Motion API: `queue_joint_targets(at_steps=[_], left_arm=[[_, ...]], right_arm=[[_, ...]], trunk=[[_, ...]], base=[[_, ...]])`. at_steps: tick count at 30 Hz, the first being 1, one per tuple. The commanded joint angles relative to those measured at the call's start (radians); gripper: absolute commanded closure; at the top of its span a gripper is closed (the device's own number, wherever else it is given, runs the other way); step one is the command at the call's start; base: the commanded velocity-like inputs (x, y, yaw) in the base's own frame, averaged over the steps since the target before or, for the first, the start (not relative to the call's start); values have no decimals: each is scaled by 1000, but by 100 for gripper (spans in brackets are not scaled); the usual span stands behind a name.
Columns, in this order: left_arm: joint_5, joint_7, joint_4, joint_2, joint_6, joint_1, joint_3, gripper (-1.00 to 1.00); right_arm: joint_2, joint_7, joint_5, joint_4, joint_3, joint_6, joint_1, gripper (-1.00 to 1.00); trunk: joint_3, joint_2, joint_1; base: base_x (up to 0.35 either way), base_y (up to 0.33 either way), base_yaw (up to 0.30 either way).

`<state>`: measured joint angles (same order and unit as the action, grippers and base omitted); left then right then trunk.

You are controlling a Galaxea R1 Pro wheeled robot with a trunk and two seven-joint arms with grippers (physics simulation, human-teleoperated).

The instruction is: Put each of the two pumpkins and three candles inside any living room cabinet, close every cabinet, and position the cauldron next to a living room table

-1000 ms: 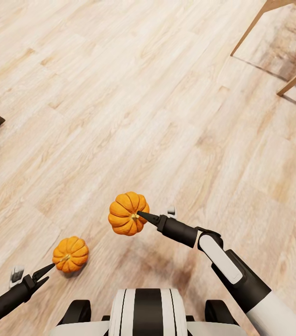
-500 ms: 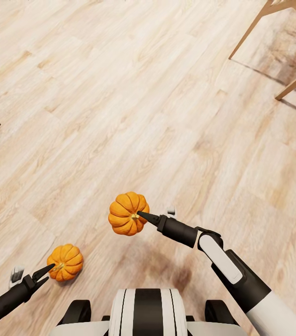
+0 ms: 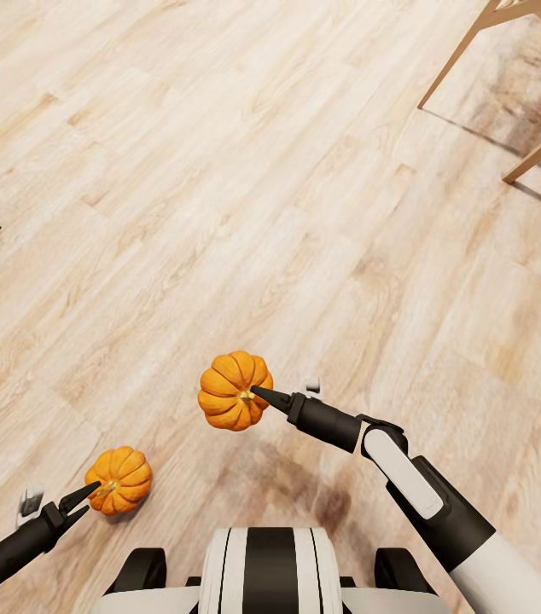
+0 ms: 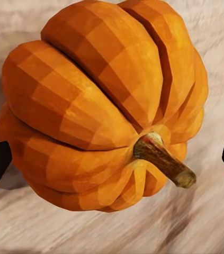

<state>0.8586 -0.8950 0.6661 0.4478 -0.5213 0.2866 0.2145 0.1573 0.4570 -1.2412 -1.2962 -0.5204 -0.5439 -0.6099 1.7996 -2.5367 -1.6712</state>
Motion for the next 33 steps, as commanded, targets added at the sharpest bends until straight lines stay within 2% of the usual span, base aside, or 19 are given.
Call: queue_joint_targets(at_steps=[1, 15, 17, 25, 29, 33], left_arm=[[7, -1, 0, 0, -8, 0, 0, -100], [16, -14, 0, 2, -8, 0, 6, -100], [16, -14, 0, 2, -8, 0, 6, -100], [16, -10, -1, 4, -8, 0, 6, -100], [16, -9, -2, 5, -8, 0, 6, -100], [16, -9, -2, 5, -7, 0, 6, -100]], right_arm=[[1, 0, -8, 0, -1, -4, -1, 100], [1, 0, -7, 1, -1, -4, -1, 100], [1, 0, -7, 0, -1, -4, -1, 100], [1, 0, -8, 1, -1, -4, -1, 100], [1, 0, -7, 1, -1, -4, -1, 100], [1, 0, -7, 1, -1, -4, -1, 100]], trunk=[[0, 0, 0], [0, 0, 0], [8, -1, -1], [8, -1, -1], [24, -2, -3], [24, -2, -3]], base=[[0, 0, 0], [0, 0, 0], [0, 0, 0], [0, 0, 0], [0, 0, 0], [0, 0, 0]])
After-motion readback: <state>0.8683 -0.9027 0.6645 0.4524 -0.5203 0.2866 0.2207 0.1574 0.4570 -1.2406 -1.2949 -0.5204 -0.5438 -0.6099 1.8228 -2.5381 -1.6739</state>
